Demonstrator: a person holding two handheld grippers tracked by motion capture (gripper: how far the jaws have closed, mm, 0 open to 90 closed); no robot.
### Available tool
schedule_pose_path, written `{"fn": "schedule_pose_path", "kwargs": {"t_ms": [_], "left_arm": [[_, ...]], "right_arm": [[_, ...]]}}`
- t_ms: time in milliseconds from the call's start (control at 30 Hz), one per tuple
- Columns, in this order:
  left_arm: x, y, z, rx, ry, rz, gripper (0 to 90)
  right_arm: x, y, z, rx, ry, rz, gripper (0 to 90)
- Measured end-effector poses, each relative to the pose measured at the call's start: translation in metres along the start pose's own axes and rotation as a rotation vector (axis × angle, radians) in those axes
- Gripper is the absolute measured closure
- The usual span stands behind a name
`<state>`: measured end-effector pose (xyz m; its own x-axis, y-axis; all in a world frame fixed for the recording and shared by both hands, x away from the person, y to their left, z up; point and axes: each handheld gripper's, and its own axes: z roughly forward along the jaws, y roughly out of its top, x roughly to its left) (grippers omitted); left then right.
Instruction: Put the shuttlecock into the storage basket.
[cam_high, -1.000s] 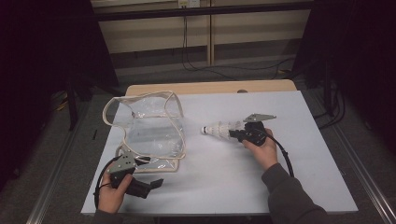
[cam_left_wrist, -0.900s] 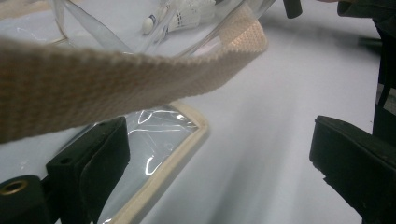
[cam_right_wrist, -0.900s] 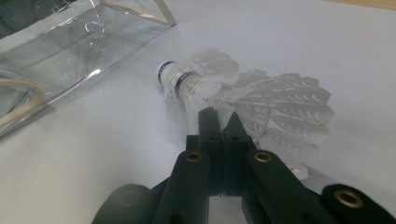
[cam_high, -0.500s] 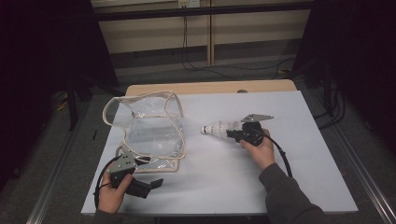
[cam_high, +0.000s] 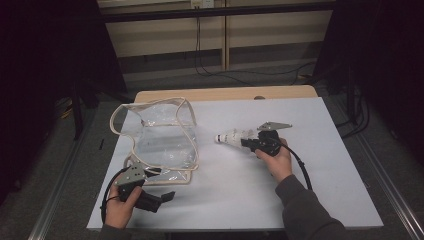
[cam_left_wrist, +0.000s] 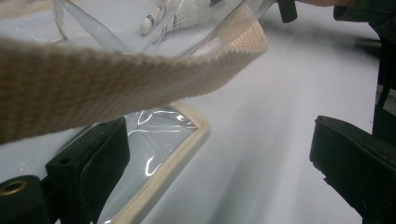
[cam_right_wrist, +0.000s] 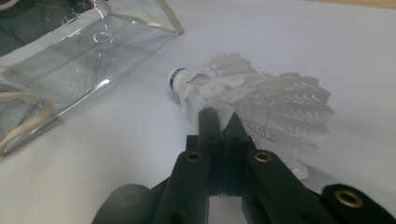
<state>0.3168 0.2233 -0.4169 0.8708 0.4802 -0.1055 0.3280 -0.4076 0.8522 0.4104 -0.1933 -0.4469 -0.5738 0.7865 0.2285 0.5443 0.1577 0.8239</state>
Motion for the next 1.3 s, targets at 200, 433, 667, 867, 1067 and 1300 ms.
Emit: {"fn": "schedule_pose_path", "kwargs": {"t_ms": [200,433,667,867,1067,1300], "left_arm": [[0.000,0.000,0.000,-0.003,-0.002,0.000,4.9],[0.000,0.000,0.000,-0.002,-0.003,0.000,4.9],[0.000,0.000,0.000,-0.003,-0.003,0.001,4.9],[0.000,0.000,0.000,-0.003,-0.002,0.000,4.9],[0.000,0.000,0.001,-0.003,0.001,0.000,4.9],[0.000,0.000,0.001,0.000,0.002,0.005,4.9]], "right_arm": [[0.001,-0.003,0.003,0.021,0.001,0.000,89.4],[0.002,-0.004,0.005,0.032,0.006,-0.015,88.3],[0.000,-0.004,0.004,0.044,0.004,-0.012,82.3],[0.000,-0.003,-0.001,0.041,-0.011,-0.018,72.3],[-0.001,-0.003,-0.006,0.045,-0.022,-0.009,57.4],[0.001,-0.004,-0.007,0.038,-0.009,-0.005,39.3]]}}
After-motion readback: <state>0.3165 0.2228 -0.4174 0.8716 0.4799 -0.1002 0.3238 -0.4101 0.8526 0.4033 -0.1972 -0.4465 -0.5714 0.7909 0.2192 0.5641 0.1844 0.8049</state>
